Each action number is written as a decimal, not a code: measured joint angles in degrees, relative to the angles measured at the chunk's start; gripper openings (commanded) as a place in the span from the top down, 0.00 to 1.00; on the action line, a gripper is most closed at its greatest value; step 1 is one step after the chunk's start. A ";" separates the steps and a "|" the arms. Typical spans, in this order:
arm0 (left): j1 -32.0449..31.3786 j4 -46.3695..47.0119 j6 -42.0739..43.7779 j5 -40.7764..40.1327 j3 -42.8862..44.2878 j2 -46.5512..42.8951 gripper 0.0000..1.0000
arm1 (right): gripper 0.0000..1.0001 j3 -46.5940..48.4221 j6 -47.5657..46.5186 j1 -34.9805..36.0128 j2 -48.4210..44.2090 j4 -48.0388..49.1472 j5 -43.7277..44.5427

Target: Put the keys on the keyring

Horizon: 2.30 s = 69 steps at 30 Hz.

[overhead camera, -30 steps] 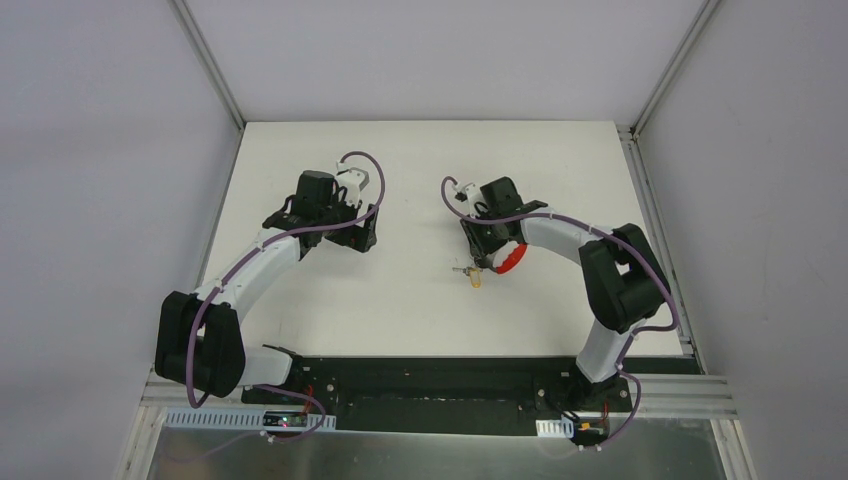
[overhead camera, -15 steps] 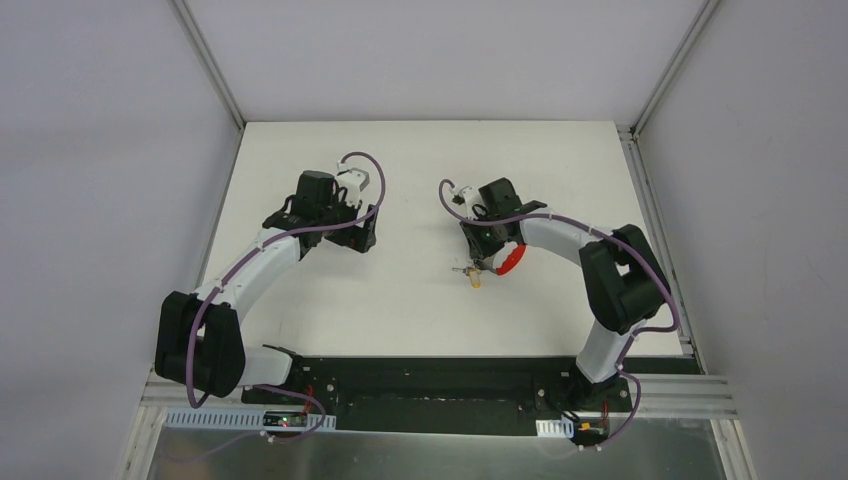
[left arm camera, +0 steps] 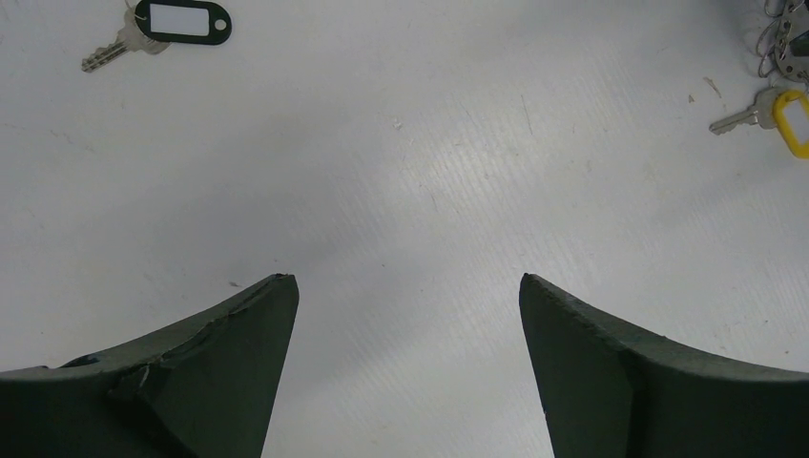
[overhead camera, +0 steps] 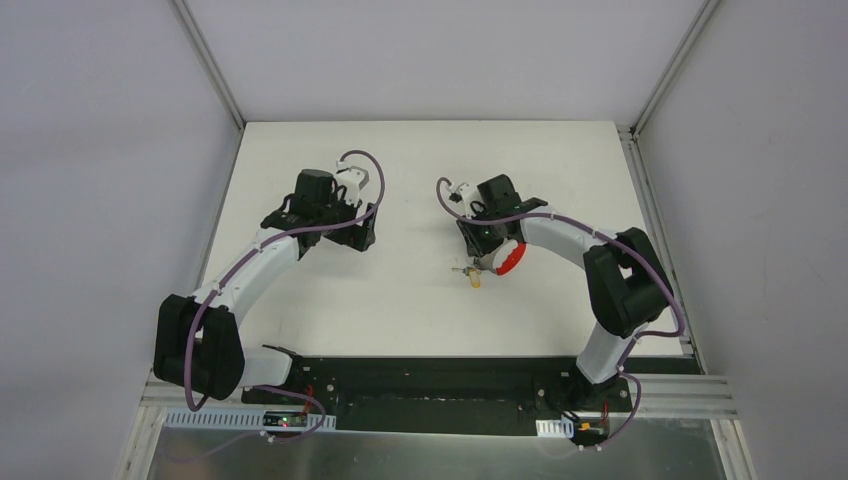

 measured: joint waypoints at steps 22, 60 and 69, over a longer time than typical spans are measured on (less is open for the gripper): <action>0.00 -0.02 1.11 0.00 0.00 -0.02 0.13 | 0.60 2.32 -3.04 1.31 3.65 -2.58 -0.20; 0.00 -1.01 1.46 0.00 0.00 -0.04 0.14 | 0.55 -0.72 -3.34 1.68 -0.81 -3.52 0.04; 0.00 -1.05 1.46 0.00 0.00 -0.04 0.14 | 0.55 -0.72 -3.89 1.68 0.39 -3.52 0.04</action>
